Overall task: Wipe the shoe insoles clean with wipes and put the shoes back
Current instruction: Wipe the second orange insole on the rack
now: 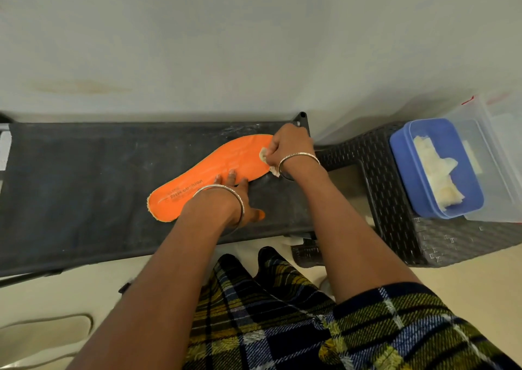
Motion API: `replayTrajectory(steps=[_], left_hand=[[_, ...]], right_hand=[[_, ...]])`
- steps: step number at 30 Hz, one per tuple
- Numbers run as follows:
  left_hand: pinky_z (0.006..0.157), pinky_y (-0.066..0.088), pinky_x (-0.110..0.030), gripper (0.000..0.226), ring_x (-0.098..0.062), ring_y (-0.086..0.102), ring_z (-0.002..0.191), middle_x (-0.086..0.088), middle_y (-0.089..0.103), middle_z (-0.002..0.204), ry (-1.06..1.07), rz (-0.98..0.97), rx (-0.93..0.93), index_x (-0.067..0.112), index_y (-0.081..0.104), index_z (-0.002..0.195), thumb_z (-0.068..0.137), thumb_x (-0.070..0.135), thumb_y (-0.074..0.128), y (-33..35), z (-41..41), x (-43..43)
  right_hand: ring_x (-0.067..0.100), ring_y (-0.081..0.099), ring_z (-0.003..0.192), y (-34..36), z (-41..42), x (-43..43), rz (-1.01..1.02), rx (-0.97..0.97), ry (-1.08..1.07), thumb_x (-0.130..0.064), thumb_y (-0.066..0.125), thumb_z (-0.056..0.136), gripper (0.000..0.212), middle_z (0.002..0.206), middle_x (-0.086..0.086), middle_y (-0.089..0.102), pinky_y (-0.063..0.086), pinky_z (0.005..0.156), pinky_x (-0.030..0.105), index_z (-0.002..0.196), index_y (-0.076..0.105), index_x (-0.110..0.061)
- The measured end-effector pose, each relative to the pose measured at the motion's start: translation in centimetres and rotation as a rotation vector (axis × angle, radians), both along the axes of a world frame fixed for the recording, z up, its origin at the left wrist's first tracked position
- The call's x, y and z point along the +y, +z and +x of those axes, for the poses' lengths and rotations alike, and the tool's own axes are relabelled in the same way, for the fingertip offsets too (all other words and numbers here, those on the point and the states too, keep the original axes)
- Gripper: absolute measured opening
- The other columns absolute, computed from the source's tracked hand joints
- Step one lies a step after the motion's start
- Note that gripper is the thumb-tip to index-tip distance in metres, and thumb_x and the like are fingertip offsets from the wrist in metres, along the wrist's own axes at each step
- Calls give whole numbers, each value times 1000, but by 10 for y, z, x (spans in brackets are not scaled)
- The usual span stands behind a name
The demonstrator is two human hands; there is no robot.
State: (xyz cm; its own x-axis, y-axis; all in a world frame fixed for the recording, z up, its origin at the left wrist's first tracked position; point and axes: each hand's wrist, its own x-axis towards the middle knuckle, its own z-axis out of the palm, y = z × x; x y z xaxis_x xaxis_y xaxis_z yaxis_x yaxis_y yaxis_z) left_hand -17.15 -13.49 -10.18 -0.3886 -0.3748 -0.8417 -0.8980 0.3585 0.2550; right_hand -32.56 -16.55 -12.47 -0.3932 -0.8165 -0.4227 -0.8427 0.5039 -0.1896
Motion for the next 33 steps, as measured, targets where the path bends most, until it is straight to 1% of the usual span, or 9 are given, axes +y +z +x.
replayTrajectory(steps=[3,9,13,16,19,24,29,31,33], left_hand=[[120,8,-52,90,-36,-13,147,-6,-22,160,-5,-5,-8,21,-11,154,94,57,45,-2,-1,1],[120,6,-51,89,-35,-14,147,-5,-22,160,0,-1,-4,20,-11,154,95,56,45,0,0,0],[120,6,-52,89,-35,-14,147,-5,-22,160,5,-6,-3,22,-11,154,94,57,45,1,-4,1],[120,6,-51,89,-34,-13,147,-5,-22,160,7,-8,-4,21,-10,154,94,57,45,2,-4,1],[119,5,-51,88,-33,-14,147,-5,-22,160,9,5,3,21,-10,154,95,55,45,3,-2,1],[120,6,-51,88,-34,-15,147,-4,-22,160,16,4,5,23,-11,154,95,56,46,2,-3,1],[120,7,-51,88,-34,-14,148,-5,-22,160,4,-6,7,21,-10,154,95,56,45,0,-1,1],[119,6,-52,88,-34,-13,148,-4,-22,160,3,-2,5,22,-10,154,95,56,45,1,-1,0],[119,6,-52,88,-34,-14,147,-4,-21,160,7,-4,3,23,-10,154,95,56,45,1,-2,1]], right_hand=[[26,70,89,0,7,3,96,-102,39,-27,81,69,28,95,9,73,59,83,40,90,75,-11],[24,62,109,3,2,0,-75,49,-35,-30,73,84,26,106,6,72,53,93,35,102,73,-11],[20,71,86,8,5,5,98,-135,44,-24,81,71,20,90,4,75,60,82,37,87,78,-13],[21,68,97,3,2,2,8,-49,-35,-32,77,77,26,97,5,74,57,88,37,95,76,-12],[23,62,109,2,0,-1,-74,43,-61,-29,73,84,25,105,5,72,54,93,36,101,73,-12],[17,71,84,6,10,3,29,-167,28,-16,79,73,6,86,0,75,59,85,35,78,79,-17],[26,65,101,3,7,1,-185,48,-68,-20,62,90,16,100,6,73,54,88,34,95,75,-12],[25,67,99,4,5,1,-166,-12,-58,-16,66,87,13,98,5,74,55,89,35,92,77,-13],[20,71,85,5,7,3,-35,-132,29,-13,74,79,7,88,3,76,59,85,35,83,79,-15]])
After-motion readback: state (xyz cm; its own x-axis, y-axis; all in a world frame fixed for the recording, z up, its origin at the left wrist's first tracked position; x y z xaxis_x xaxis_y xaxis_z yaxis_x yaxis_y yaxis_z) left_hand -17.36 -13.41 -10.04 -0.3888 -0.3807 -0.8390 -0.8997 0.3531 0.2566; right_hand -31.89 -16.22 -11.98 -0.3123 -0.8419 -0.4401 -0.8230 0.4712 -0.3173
